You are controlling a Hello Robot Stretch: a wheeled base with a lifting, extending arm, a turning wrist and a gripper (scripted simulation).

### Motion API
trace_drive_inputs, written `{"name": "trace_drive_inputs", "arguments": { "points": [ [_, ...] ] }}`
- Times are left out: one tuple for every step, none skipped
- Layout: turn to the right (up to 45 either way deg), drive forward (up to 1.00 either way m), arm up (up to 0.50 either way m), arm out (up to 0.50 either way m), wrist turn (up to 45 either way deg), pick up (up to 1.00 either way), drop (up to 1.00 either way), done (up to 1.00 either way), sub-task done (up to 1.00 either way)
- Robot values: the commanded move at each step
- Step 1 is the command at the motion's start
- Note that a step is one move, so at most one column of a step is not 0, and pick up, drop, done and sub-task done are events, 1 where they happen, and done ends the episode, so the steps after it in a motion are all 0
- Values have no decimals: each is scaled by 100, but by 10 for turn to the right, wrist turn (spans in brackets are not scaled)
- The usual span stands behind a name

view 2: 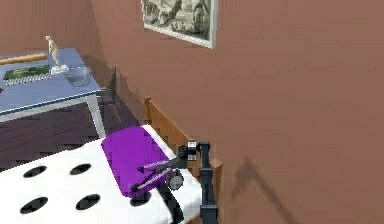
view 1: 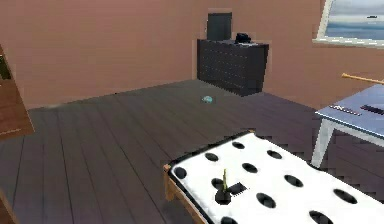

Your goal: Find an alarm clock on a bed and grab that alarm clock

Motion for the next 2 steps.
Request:
{"name": "trace_drive_inputs", "arguments": {
  "points": [
    [0, 0, 0, 0, 450, 0, 0, 0, 0],
    [0, 0, 0, 0, 150, 0, 0, 0, 0]
  ]
}}
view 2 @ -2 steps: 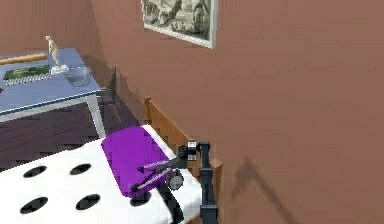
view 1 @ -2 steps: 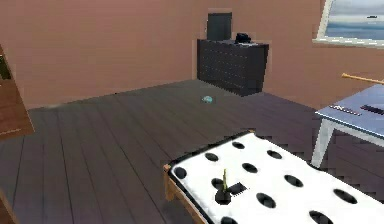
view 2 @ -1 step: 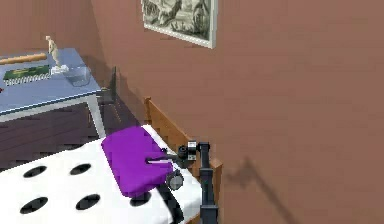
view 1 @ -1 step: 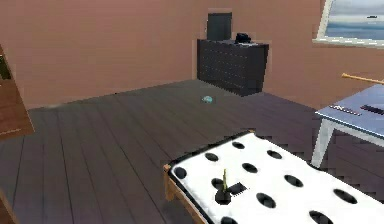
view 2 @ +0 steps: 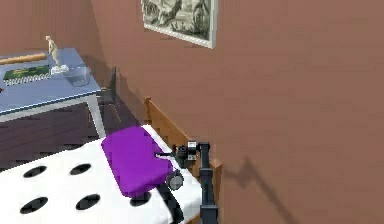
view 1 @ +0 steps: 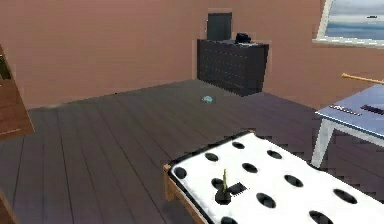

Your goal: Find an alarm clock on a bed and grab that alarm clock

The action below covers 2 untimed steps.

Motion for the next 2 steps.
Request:
{"name": "trace_drive_inputs", "arguments": {
  "points": [
    [0, 0, -30, 0, 0, 0, 0, 0, 0],
    [0, 0, 0, 0, 0, 100, 0, 0, 0]
  ]
}}
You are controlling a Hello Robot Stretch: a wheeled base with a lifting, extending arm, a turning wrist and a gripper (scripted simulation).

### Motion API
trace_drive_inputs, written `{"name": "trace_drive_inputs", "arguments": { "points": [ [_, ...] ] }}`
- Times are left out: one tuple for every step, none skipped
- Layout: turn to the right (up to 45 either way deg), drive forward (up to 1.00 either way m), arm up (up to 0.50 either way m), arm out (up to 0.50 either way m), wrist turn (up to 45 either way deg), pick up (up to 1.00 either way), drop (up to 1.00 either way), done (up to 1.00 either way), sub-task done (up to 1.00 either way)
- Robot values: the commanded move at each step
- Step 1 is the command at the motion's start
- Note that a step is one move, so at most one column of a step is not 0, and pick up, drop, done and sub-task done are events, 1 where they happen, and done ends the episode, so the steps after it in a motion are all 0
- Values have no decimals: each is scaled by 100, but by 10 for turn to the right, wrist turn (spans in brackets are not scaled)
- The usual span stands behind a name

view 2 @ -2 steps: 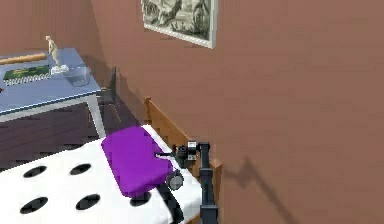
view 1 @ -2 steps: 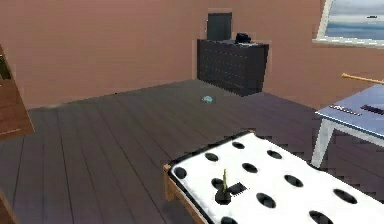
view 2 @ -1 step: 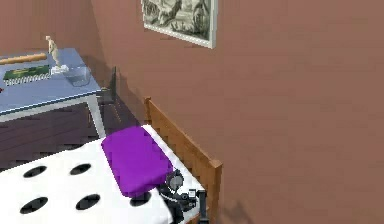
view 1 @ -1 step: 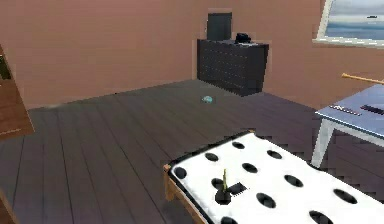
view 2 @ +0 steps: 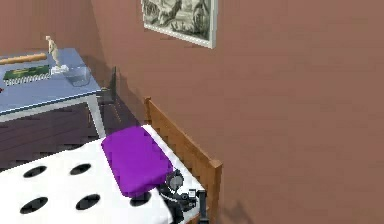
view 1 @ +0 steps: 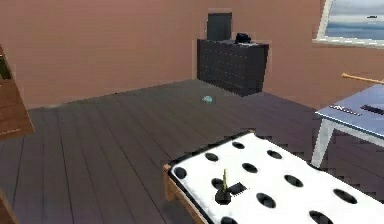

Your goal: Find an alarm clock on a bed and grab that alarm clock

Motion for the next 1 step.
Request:
{"name": "trace_drive_inputs", "arguments": {
  "points": [
    [0, 0, 10, 0, 0, 0, 0, 0, 0]
  ]
}}
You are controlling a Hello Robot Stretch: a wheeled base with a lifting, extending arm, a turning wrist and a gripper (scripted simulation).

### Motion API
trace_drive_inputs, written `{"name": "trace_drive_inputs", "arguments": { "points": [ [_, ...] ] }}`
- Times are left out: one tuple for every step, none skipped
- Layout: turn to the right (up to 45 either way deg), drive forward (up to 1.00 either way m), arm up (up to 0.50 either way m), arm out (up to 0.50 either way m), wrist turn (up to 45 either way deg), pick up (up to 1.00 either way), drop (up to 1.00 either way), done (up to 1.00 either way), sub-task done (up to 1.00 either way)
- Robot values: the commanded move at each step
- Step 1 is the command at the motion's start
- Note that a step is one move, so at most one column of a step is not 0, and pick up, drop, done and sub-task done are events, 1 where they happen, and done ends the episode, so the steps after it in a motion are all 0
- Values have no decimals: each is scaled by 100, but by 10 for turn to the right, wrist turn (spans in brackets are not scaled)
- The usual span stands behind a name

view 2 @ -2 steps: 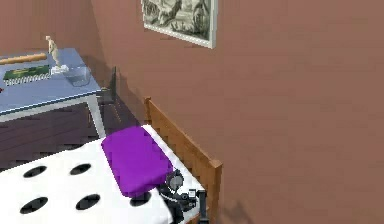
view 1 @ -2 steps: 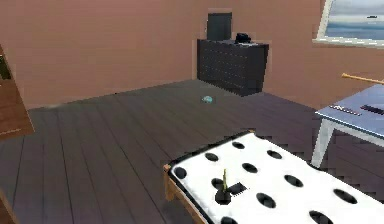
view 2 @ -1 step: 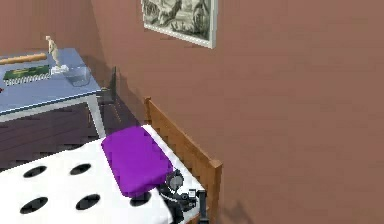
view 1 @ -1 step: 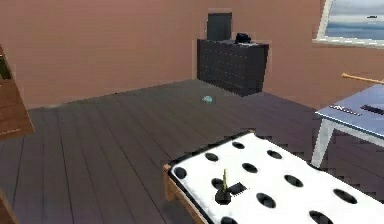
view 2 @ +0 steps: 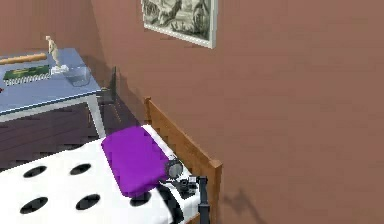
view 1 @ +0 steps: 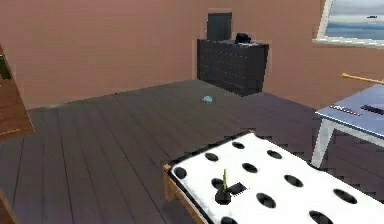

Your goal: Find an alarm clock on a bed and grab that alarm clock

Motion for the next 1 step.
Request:
{"name": "trace_drive_inputs", "arguments": {
  "points": [
    [0, 0, 0, 0, 0, 0, 0, 100, 0]
  ]
}}
